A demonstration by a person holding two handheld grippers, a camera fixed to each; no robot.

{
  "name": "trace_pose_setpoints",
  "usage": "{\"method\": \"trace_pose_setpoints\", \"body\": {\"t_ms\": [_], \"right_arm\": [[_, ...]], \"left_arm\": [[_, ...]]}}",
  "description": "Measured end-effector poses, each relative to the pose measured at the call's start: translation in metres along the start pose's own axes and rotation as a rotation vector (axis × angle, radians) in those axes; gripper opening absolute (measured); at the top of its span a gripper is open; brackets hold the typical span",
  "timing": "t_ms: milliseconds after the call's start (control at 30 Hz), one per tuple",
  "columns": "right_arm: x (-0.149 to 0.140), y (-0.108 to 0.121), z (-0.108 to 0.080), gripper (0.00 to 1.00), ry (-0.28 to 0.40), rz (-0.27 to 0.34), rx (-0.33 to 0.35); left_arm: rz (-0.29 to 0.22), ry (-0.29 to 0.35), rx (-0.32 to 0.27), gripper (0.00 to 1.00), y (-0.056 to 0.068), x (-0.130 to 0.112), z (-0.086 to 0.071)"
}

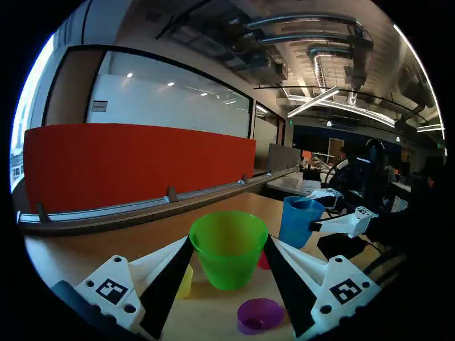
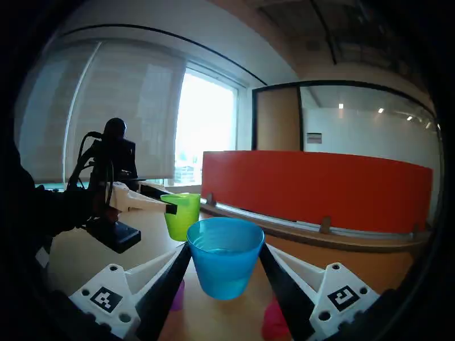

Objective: Pour water

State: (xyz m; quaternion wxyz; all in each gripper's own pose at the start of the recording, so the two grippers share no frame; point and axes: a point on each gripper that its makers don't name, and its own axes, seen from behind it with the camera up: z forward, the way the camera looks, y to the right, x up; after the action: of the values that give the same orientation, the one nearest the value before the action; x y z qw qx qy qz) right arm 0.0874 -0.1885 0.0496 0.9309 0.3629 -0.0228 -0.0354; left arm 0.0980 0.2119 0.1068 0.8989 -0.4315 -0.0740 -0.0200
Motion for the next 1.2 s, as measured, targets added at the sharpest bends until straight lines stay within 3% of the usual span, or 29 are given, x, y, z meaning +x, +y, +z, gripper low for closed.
{"method": "trace_pose_setpoints", "body": {"t_ms": [700,1200], "right_arm": [[0.010,0.004,-0.002,0.89,-0.028,-0.020,0.017],[0.040,0.011,0.004,0.89,-0.063,-0.103,0.057]], "left_arm": [[0.019,-0.009,-0.005,0.87,0.004,0.010,-0.002],[0.038,-0.035,-0.011,0.87,0.005,0.025,-0.006]]}}
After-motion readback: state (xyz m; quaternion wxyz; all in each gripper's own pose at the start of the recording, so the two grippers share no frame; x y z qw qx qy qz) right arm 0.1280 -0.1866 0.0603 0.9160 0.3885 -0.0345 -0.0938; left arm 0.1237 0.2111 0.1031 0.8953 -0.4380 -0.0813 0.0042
